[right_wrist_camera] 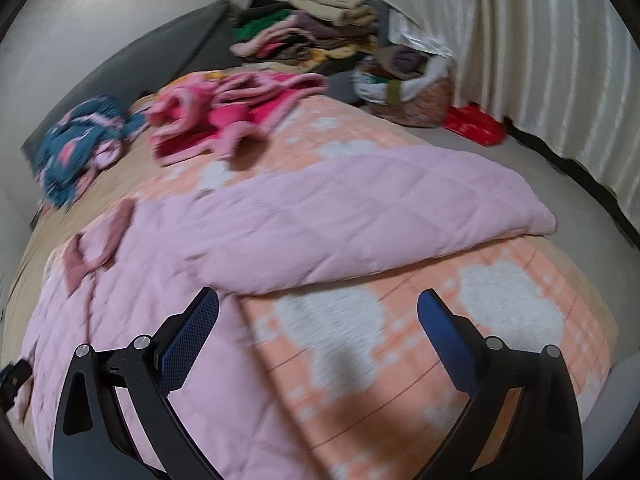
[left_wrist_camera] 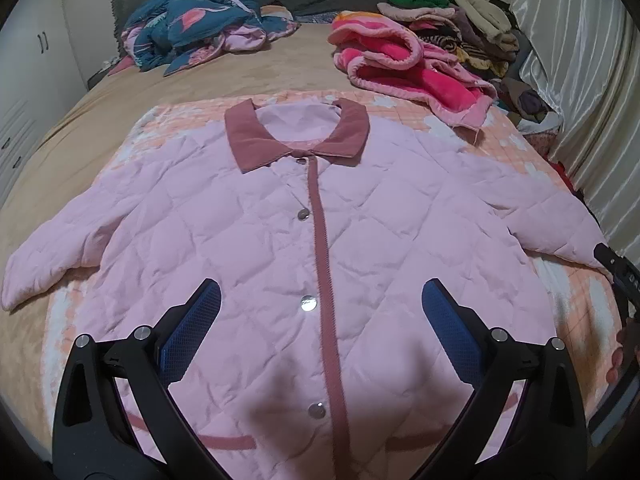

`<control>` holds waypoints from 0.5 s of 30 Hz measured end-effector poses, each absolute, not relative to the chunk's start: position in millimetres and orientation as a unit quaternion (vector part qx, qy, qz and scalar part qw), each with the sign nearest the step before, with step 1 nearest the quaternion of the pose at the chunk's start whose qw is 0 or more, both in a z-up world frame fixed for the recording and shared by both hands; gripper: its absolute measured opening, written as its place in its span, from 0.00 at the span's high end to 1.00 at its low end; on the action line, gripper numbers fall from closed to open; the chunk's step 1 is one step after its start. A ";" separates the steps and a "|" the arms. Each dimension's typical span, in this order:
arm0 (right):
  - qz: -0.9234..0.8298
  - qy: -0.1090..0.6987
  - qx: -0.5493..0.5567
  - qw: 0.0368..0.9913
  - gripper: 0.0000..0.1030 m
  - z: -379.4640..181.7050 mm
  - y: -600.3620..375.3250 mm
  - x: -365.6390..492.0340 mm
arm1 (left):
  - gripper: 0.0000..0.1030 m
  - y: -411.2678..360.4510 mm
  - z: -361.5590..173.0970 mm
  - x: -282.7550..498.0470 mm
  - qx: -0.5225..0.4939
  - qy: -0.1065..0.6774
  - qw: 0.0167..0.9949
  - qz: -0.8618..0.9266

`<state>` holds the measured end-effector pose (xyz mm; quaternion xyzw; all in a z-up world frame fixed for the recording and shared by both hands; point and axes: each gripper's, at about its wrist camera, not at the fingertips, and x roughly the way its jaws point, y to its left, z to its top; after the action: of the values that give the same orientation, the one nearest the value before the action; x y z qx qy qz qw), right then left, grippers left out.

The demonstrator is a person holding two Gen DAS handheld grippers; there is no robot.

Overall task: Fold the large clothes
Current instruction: 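Move the right tool to the jacket sleeve beside the right tool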

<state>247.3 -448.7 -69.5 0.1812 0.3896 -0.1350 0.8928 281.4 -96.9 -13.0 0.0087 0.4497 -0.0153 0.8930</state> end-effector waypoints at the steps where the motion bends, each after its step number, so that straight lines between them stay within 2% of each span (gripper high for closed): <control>1: -0.142 0.388 0.187 0.891 0.04 -73.2 -457.8 249.7 | 0.08 -98.7 -14.4 283.7 0.009 0.451 0.893 -0.014; 15: -0.206 0.390 0.290 0.849 0.04 -119.3 -562.4 273.7 | 0.08 -129.6 -30.3 326.0 0.016 0.477 0.879 -0.004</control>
<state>273.7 -562.4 -119.3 0.2902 0.3902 -0.2058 0.8492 326.0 -129.6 -30.3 0.0162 0.4768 -0.0043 0.8788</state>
